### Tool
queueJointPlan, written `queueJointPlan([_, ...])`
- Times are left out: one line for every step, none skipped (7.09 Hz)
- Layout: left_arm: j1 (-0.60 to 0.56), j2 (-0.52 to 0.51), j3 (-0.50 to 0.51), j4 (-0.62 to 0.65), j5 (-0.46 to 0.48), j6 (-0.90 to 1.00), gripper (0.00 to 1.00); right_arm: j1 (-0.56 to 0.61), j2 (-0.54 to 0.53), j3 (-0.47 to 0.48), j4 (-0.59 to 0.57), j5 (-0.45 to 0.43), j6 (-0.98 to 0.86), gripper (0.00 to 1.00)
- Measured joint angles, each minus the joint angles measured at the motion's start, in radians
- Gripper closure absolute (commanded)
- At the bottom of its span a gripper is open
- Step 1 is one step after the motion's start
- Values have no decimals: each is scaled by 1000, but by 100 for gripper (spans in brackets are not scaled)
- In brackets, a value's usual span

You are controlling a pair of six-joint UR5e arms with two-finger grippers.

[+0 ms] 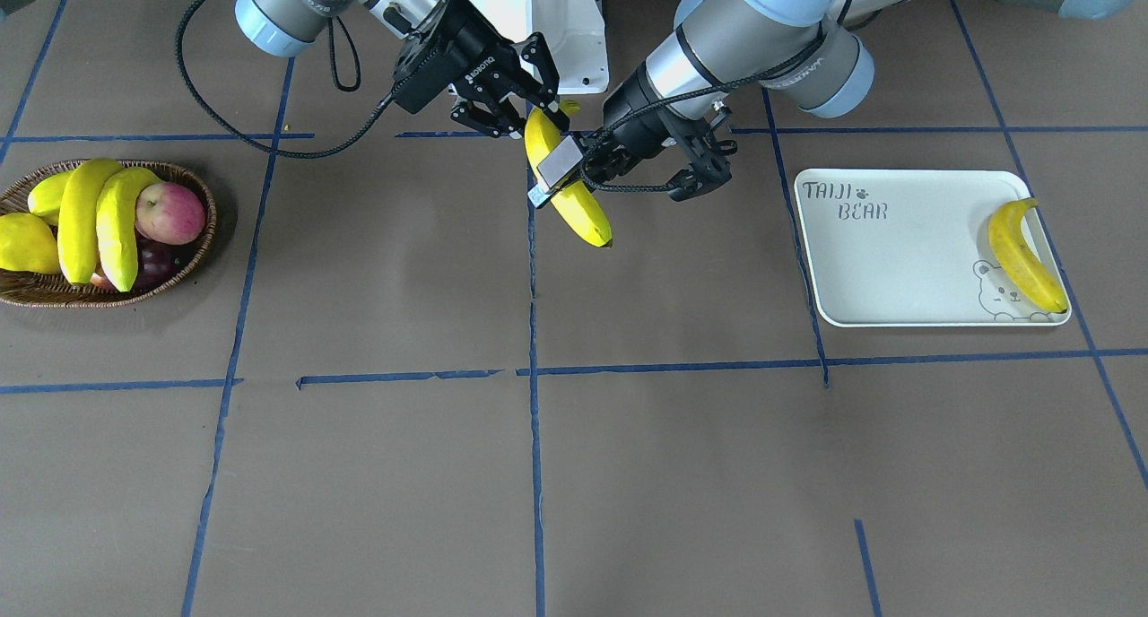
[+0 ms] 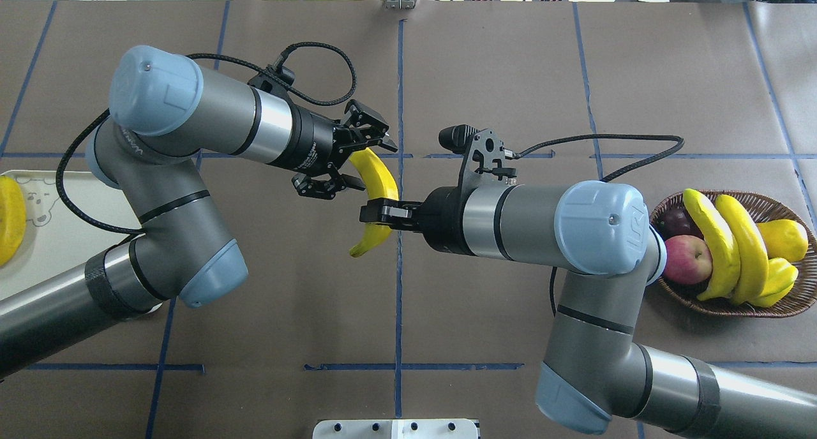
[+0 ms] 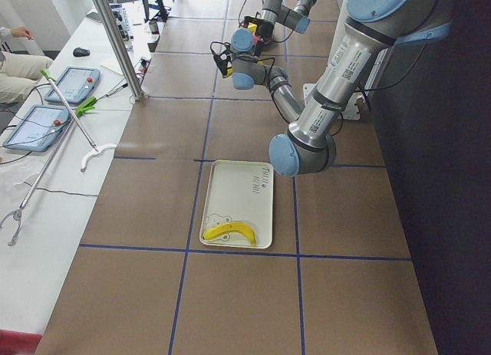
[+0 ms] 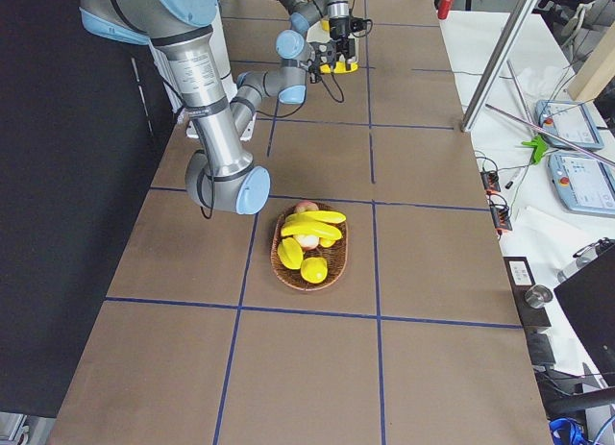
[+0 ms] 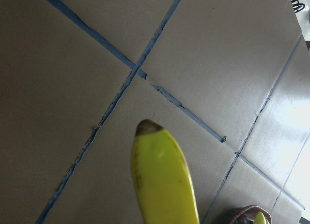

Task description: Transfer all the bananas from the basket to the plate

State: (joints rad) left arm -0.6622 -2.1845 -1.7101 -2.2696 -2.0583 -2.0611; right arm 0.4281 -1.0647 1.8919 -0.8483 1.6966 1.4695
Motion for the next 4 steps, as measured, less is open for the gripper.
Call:
queueJointPlan([1, -3, -2, 2, 4, -10, 81, 0, 0, 1, 0, -3, 0, 99])
queueJointPlan([1, -4, -4, 3, 5, -14, 96, 0, 0, 1, 0, -6, -1, 95])
queueJointPlan([0, -4, -6, 4, 5, -15, 100, 0, 0, 1, 0, -6, -2, 53])
queueJointPlan([0, -4, -9, 4, 5, -15, 100, 0, -1, 1, 0, -5, -2, 1])
